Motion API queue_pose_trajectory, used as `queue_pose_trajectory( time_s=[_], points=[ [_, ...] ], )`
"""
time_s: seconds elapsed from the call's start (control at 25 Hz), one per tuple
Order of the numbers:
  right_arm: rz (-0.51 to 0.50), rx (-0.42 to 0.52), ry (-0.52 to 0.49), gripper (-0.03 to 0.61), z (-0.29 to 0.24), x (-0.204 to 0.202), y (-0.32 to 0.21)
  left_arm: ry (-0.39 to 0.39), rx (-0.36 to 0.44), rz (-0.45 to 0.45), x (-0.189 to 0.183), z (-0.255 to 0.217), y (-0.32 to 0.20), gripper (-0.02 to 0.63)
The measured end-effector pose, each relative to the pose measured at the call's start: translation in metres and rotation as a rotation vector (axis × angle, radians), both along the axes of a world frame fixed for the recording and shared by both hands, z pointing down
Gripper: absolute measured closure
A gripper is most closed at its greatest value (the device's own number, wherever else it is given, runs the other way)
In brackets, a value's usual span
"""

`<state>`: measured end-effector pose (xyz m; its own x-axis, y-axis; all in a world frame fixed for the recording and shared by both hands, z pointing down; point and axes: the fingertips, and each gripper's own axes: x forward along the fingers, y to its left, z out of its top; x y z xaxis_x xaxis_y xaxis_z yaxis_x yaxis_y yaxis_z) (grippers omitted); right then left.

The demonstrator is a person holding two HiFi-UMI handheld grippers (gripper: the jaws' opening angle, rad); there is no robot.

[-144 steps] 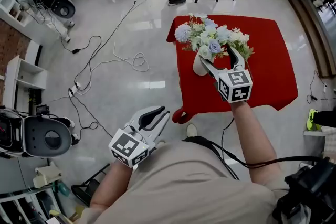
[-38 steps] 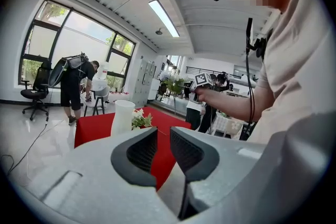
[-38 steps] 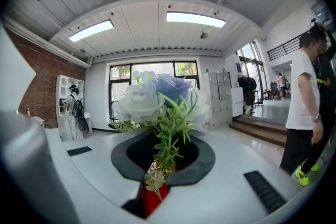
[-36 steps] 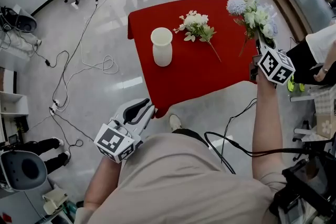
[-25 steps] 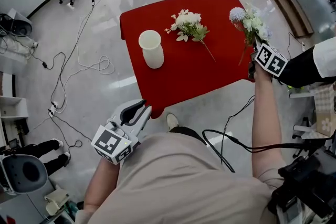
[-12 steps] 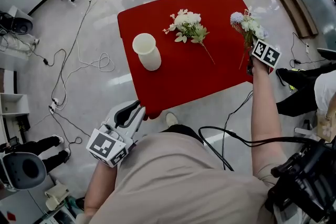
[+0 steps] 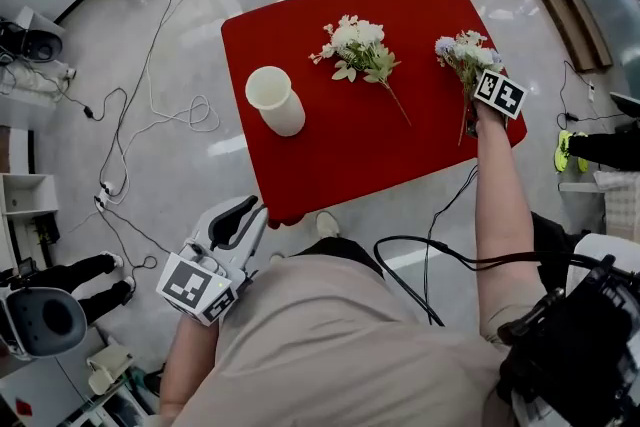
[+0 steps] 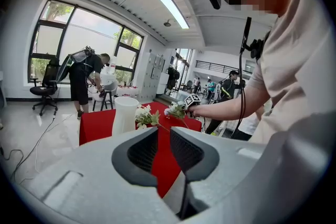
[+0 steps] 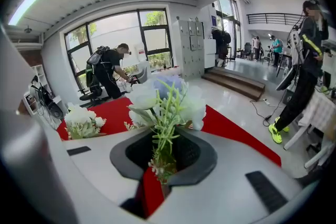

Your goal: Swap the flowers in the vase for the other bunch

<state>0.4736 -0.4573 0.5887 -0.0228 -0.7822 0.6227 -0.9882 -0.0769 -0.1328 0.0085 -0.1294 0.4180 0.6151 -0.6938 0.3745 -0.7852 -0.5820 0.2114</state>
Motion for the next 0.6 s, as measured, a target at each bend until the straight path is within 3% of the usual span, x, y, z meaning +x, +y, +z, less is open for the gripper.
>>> queue_pose_trajectory(
  time_s=[0.6],
  points=[
    [-0.013,-0.027,-0.011,0.357,0.032,-0.004,0.007,-0.002,-0.012,0.013,-0.007,0.003,-0.009,0.555]
  ],
)
